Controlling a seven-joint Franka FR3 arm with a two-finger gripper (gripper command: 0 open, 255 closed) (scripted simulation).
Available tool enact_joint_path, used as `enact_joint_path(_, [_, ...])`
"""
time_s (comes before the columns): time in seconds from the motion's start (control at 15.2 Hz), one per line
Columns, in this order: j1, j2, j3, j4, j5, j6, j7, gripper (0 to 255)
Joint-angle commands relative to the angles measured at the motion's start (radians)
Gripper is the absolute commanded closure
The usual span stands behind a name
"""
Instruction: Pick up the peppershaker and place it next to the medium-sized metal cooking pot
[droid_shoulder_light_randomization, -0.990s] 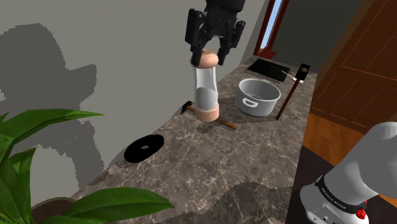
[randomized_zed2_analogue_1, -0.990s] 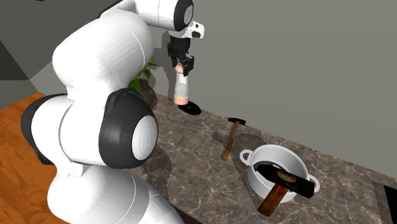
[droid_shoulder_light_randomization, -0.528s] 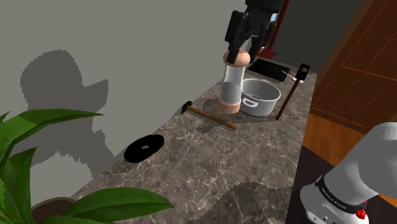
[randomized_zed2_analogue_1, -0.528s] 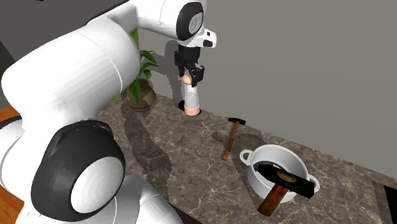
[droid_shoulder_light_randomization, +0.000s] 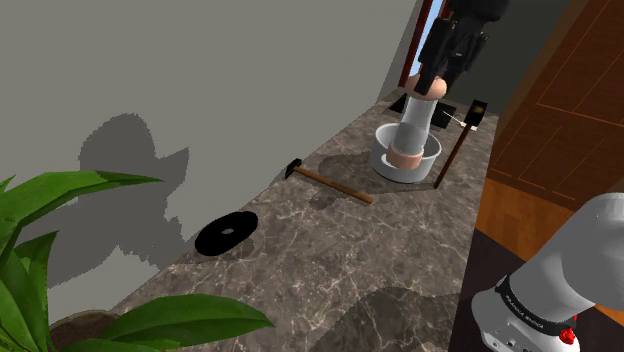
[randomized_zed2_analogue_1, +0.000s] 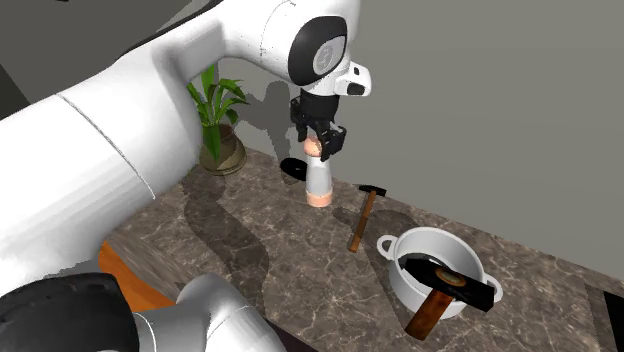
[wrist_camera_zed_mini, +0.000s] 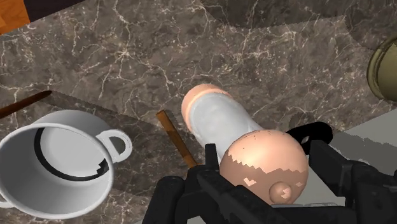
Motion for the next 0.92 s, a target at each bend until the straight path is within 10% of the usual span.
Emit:
enact_joint_path(0.0, [-0.008, -0.042, -0.037, -0.033, -0.016, -0.018, -0.04, 255])
enact_joint_path(0.86, [-0.069, -0.191, -0.267, -0.131, -0.166, -0.107, -0.278, 255])
